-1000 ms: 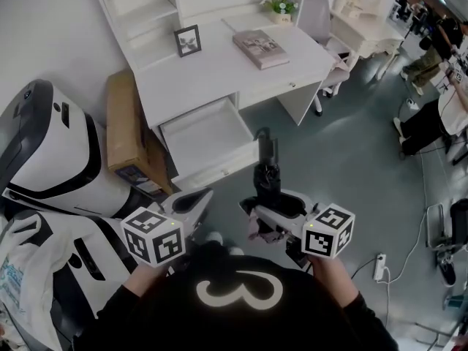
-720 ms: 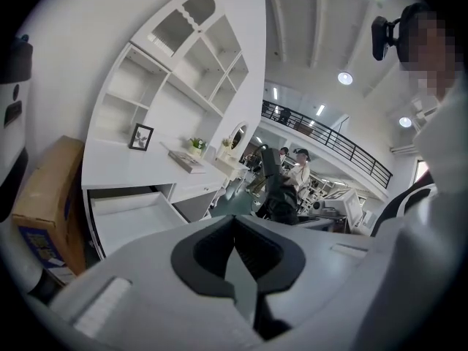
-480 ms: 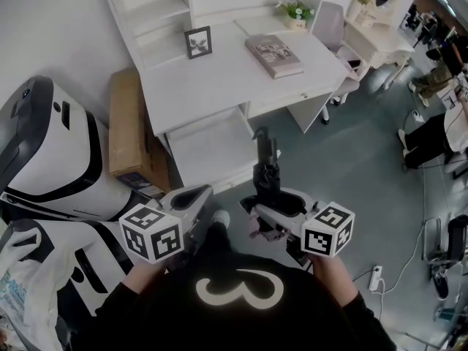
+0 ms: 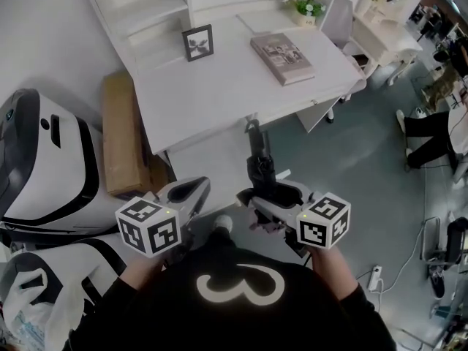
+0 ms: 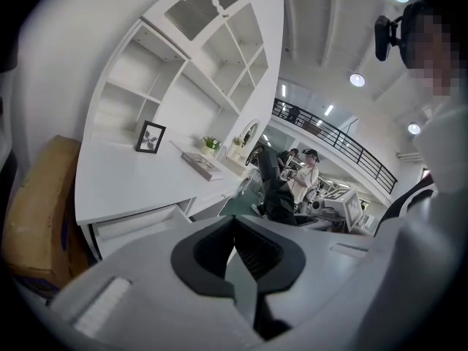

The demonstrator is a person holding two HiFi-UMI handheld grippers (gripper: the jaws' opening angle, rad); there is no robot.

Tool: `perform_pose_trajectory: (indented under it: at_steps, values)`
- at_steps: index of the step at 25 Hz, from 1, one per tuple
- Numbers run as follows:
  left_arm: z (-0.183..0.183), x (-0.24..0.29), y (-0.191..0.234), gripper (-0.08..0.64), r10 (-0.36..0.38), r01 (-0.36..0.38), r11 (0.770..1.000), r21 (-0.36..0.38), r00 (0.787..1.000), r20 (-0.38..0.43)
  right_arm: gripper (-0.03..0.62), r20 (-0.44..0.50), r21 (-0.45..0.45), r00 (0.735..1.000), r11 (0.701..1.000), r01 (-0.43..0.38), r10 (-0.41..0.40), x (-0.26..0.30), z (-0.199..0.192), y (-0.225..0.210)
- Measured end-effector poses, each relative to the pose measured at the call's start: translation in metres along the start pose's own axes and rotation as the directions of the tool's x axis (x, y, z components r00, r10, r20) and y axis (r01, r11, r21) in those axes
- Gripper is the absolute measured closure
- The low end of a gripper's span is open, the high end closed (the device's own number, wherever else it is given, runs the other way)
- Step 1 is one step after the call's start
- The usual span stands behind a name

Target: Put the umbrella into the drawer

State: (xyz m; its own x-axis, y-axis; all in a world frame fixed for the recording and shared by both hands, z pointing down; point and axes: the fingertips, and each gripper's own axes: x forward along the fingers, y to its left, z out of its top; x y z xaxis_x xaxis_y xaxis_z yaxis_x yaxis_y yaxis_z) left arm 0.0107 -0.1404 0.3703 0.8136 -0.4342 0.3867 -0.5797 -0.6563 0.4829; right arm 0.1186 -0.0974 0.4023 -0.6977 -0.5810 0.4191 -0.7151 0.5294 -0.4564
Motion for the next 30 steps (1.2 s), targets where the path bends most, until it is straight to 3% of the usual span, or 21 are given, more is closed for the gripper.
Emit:
perform_pose_trajectory:
  at_steps: [4, 10, 18, 30]
  values:
    - [0.015, 0.015, 0.031, 0.551, 0.007, -0.007, 1.000, -0.014, 1.000, -0.006, 0.364, -0.039, -0.007, 0.999, 1.000, 0.002, -0.003, 0.027, 0.013, -0.022]
    - [0.030, 0.031, 0.070, 0.551, 0.025, -0.025, 0.999, -0.048, 1.000, -0.007, 0.364, -0.138, -0.087, 0.990, 0.996, 0.005, -0.017, 0.068, 0.025, -0.049]
    - [0.028, 0.036, 0.108, 0.551, 0.061, -0.064, 0.993, -0.096, 0.998, -0.027, 0.364, -0.251, -0.144, 0.968, 0.990, -0.010, -0.027, 0.109, 0.019, -0.070]
    - [0.005, 0.027, 0.145, 0.551, 0.101, -0.110, 0.982, -0.156, 0.993, -0.064, 0.364, -0.425, -0.260, 0.904, 0.963, -0.076, -0.044, 0.155, -0.012, -0.088]
